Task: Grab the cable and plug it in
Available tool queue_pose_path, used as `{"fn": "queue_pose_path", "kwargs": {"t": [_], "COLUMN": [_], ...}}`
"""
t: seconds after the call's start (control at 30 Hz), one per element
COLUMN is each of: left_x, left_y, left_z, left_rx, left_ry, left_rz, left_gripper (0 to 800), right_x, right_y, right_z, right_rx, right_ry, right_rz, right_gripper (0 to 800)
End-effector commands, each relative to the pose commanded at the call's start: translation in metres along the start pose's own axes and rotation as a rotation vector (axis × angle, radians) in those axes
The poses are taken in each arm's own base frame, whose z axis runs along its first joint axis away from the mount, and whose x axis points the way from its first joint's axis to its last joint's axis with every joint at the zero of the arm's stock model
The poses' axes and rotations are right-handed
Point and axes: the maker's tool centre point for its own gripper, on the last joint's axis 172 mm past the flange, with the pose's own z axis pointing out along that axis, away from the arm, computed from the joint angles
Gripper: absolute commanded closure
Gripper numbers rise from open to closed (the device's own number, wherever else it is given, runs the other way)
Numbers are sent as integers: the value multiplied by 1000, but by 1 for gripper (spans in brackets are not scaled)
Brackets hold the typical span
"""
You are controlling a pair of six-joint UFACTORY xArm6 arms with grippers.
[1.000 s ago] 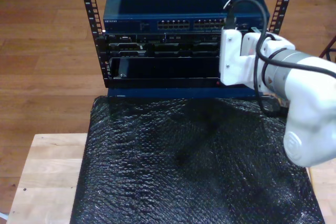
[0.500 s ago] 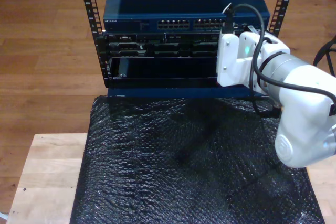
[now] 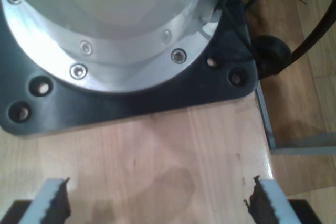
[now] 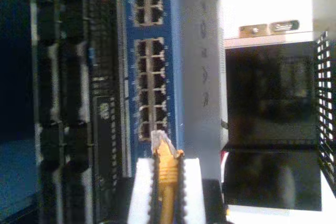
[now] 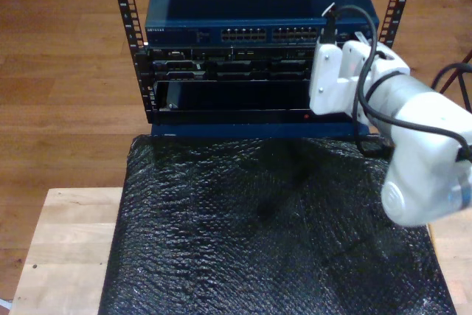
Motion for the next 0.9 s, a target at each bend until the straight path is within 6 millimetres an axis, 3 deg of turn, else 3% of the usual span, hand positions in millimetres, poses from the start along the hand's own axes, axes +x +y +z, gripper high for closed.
{"fn": "queue_pose_path", "kwargs": {"t": [0.13,0.73,0.83,0.9], "left_x": [0,0,0,0], "left_y": [0,0,0,0], "left_z": [0,0,0,0], "left_rx": [0,0,0,0], "left_ry": [0,0,0,0], "left_rz": [0,2,2,0], "left_gripper": [0,0,0,0], "right_x": [-1,4,6,6], "right_y": [2,8,18,10], "right_z": [16,24,29,34], "right_rx": [-16,-121,-143,-134], "right_ry": [0,20,25,25], "right_rz": [7,23,22,21], "right_gripper": [800,799,800,800]}}
